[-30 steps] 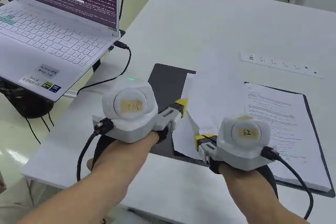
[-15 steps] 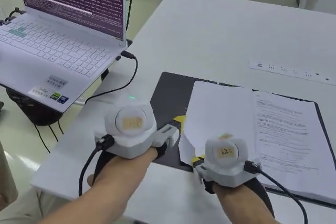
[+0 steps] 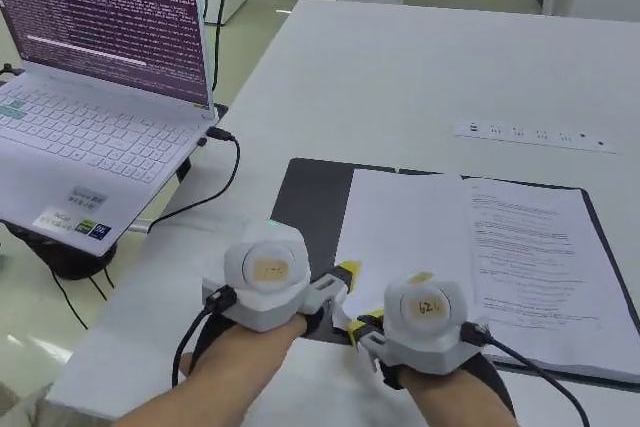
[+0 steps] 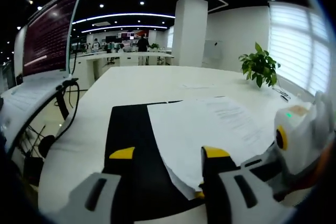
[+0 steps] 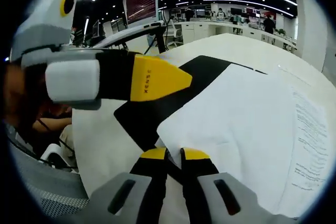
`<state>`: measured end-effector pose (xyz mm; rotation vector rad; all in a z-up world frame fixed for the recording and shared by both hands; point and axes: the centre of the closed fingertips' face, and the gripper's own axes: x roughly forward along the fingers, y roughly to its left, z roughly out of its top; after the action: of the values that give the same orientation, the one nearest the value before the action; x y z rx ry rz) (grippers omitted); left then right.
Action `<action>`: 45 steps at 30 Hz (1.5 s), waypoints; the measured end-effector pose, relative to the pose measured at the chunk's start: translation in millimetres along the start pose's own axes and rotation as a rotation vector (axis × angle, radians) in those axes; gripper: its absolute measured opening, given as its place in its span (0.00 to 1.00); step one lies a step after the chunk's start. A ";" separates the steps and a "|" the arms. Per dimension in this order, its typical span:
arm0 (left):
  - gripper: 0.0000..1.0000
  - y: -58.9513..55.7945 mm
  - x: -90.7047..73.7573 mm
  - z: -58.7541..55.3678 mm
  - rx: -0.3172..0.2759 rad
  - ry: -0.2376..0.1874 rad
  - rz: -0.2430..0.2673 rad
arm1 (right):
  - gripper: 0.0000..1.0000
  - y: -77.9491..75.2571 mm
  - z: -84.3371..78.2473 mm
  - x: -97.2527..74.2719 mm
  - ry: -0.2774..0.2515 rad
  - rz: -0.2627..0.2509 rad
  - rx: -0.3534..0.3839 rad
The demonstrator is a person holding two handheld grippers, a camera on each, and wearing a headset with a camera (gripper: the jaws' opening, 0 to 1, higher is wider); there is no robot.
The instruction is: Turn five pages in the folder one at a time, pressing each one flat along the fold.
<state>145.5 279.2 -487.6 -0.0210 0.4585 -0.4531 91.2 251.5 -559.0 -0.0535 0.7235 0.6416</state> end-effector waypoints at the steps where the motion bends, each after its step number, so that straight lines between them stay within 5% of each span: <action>1: 0.48 -1.8 2.5 -2.2 0.001 0.004 -0.008 | 0.08 0.2 1.1 -1.0 -0.013 0.007 0.005; 6: 0.44 -11.4 13.9 -14.8 0.040 0.034 -0.043 | 0.12 3.7 8.3 -9.8 -0.107 0.066 0.115; 12: 0.40 -23.9 25.3 -30.0 0.098 0.076 -0.080 | 0.09 -6.2 1.3 -37.4 -0.142 0.045 0.120; 18: 0.35 -33.1 30.0 -45.3 0.145 0.103 -0.098 | 0.08 -38.2 -7.3 -65.9 -0.197 -0.016 0.194; 25: 0.33 -34.4 33.8 -66.2 0.177 0.158 -0.107 | 0.07 -69.3 5.1 -85.6 -0.272 -0.056 0.257; 45: 0.33 -31.3 29.8 -66.3 0.125 0.054 -0.058 | 0.00 -140.9 30.5 -62.1 -0.296 -0.086 0.295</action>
<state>127.6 243.6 -556.0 0.0993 0.4832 -0.5398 153.6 112.7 -520.5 0.2760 0.5196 0.4430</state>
